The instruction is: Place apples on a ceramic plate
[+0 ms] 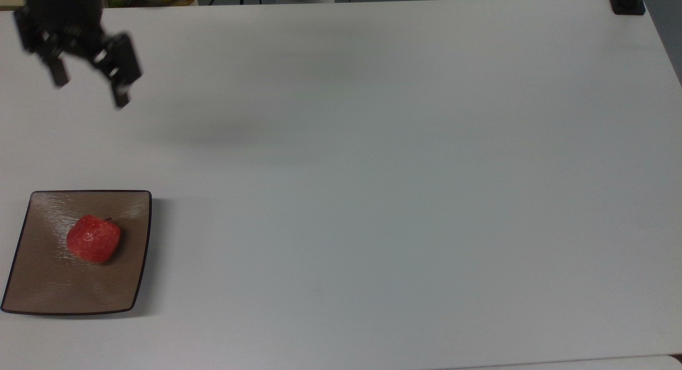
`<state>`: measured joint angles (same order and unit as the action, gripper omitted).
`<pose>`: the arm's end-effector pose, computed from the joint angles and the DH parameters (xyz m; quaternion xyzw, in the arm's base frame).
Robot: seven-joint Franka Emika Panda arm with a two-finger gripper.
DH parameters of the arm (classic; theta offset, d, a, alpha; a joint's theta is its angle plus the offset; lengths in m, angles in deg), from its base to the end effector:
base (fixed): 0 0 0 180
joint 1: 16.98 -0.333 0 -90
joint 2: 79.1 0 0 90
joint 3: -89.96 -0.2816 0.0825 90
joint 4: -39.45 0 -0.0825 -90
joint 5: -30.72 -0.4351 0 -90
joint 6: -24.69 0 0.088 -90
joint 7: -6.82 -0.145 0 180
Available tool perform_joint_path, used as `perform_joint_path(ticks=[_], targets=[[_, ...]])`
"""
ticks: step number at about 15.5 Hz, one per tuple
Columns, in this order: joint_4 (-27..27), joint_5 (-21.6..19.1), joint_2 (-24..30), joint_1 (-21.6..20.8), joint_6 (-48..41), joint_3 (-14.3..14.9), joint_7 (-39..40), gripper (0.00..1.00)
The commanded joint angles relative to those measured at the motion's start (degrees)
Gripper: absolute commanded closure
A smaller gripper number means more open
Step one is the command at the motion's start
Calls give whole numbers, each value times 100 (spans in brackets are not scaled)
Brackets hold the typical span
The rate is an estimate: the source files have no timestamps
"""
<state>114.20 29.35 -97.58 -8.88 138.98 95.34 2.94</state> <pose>0.7228 -0.1612 0.5289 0.9721 -0.1461 0.1826 0.0179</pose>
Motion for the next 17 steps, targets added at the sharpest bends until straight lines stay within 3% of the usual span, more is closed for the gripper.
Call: perform_joint_path(ticks=[1, 7, 12, 17], targets=[[743, -301, 1082, -335, -1255, -38, -104, 0], [1013, -363, 1838, -1134, -2683, -38, -131, 0], [1489, -328, 2077, -1698, -2631, -29, -254, 0], [1735, -258, 2033, -1733, -1833, -29, 280, 0]])
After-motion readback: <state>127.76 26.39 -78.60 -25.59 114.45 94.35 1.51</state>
